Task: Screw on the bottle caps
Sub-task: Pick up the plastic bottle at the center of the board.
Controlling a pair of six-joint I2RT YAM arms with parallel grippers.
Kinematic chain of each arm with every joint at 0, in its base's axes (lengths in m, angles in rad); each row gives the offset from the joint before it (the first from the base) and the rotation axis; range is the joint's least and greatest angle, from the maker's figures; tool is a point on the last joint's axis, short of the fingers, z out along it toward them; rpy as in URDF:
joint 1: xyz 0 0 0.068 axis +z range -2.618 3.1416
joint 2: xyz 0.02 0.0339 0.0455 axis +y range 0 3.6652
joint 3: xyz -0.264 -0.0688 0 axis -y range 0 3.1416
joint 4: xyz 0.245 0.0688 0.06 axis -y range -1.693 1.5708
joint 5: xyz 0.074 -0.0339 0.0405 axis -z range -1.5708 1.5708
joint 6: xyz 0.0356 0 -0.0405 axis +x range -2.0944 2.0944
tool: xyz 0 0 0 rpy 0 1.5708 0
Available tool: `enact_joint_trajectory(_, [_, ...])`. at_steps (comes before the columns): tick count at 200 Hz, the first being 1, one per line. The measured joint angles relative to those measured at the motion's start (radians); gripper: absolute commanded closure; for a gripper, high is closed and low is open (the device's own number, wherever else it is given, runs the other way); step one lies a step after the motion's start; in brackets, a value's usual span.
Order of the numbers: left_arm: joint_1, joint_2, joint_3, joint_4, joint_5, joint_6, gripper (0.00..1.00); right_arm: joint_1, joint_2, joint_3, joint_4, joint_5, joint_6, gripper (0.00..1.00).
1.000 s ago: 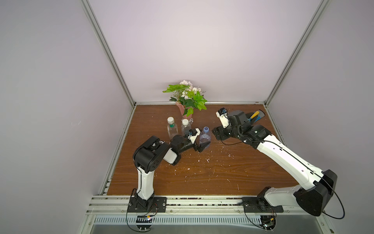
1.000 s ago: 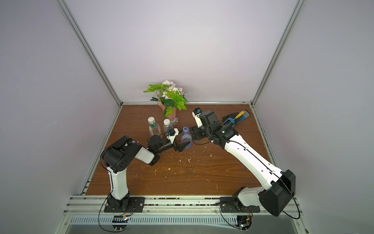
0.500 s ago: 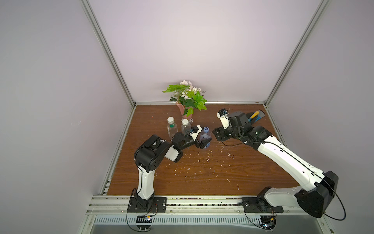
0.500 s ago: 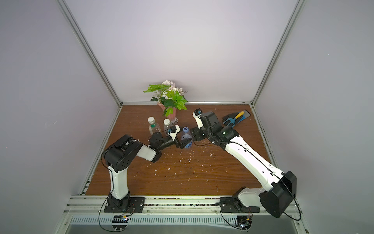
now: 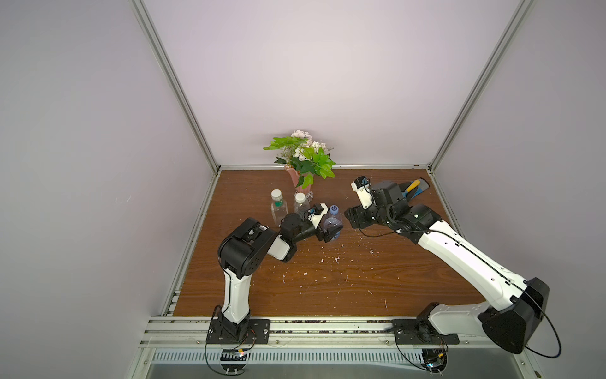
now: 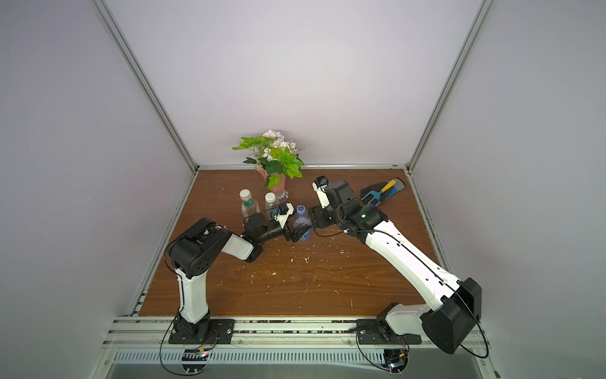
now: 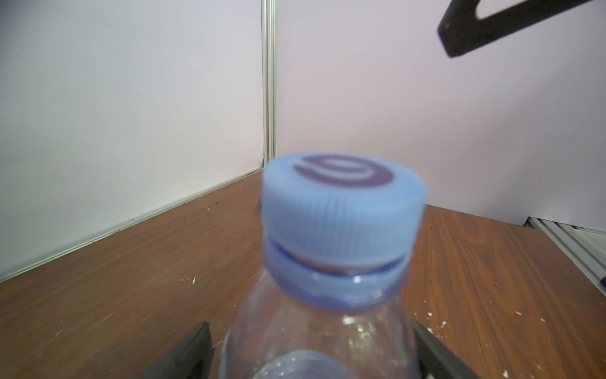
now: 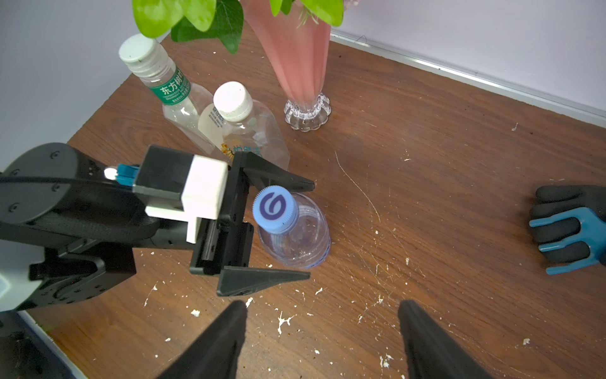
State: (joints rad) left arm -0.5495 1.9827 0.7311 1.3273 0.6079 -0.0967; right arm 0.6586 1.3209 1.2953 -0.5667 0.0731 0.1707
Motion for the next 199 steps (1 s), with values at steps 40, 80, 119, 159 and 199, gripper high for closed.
enact_joint_trajectory(40, [0.0,-0.022,-0.003,-0.038,-0.022,0.0,0.11,0.0,0.0,0.0,0.0,0.0,-0.002,0.22])
enact_joint_trajectory(80, [0.0,-0.022,-0.002,-0.053,-0.024,-0.001,0.14,-0.001,-0.002,-0.001,0.0,0.0,-0.009,0.22])
enact_joint_trajectory(119, [0.0,-0.022,0.007,-0.054,-0.014,-0.003,0.18,-0.002,-0.006,-0.01,0.002,0.0,-0.015,0.22])
enact_joint_trajectory(159, [0.0,-0.022,0.01,-0.054,-0.002,-0.004,0.24,-0.006,-0.006,-0.017,0.002,0.0,-0.018,0.22])
enact_joint_trajectory(199, [0.0,-0.022,0.01,-0.054,0.009,-0.004,0.3,-0.006,-0.006,-0.017,0.002,0.0,-0.022,0.22])
